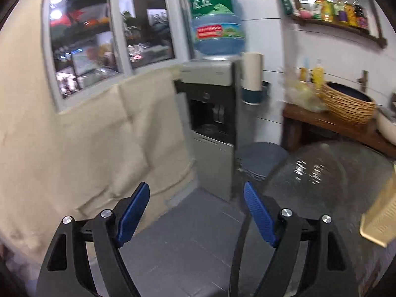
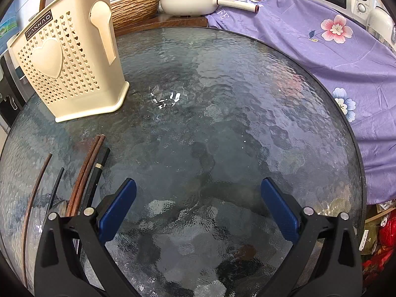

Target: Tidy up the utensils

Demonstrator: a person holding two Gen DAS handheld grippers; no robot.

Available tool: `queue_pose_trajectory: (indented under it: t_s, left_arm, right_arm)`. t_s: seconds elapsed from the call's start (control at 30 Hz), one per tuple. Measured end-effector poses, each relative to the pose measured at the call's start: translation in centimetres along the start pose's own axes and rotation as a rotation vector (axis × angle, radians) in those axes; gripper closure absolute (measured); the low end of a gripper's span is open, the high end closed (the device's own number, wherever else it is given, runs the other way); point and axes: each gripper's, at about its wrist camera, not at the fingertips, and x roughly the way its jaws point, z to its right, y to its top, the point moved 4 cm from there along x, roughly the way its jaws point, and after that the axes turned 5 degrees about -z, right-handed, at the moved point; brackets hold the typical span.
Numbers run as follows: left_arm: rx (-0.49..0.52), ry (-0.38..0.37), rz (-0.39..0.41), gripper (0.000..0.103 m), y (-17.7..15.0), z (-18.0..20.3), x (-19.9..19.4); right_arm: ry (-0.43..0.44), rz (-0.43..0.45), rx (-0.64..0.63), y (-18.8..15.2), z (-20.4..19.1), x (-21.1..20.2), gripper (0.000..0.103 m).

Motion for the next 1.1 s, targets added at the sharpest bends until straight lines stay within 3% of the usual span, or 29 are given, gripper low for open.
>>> queue_pose_trajectory:
  t_s: [0.1,0.2,0.3,0.43,0.6,0.7,0.8,0.9,1.1]
  left_arm:
    - [0.013,-0.151,0.039,0.024,-1.7,-2.0,0.4]
    - [-0.028,-0.271,0.028,0.021,-3.5,-4.1,1.3]
    - [-0.045,-0.354,0.019,0.020,-5.1,-4.4,2.8]
    - [0.021,-0.503,-0.022,0.020,-6.4,-1.2,3.7]
    - [0.141,-0.703,-0.072,0.017,-7.8,4.7,1.7]
    - [0.228,-0.757,-0.059,0.017,-9.5,7.2,-0.1]
    - [0.339,-0.824,-0.097,0.019,-12.4,9.4,-1.8]
    - [0.424,-0.838,-0.112,0.024,-15.0,9.9,-2.8]
    - [0.468,-0.855,-0.158,0.034,-18.5,9.0,-2.8]
  right_arm:
    - [0.000,0.000,0.000,0.0,0.0,0.0,0.004]
    - [0.000,0.000,0.000,0.0,0.0,0.0,0.004]
    - [0.000,0.000,0.000,0.0,0.0,0.0,0.004]
    - [0.000,0.000,0.000,0.0,0.0,0.0,0.004]
    - [0.000,0.001,0.000,0.0,0.0,0.0,0.004]
    - [0.000,0.001,0.000,0.0,0.0,0.0,0.004]
    - [0.000,0.001,0.000,0.0,0.0,0.0,0.004]
    - [0.000,0.001,0.001,0.0,0.0,0.0,0.004]
    - [0.004,0.002,-0.006,0.1,0.0,0.1,0.004]
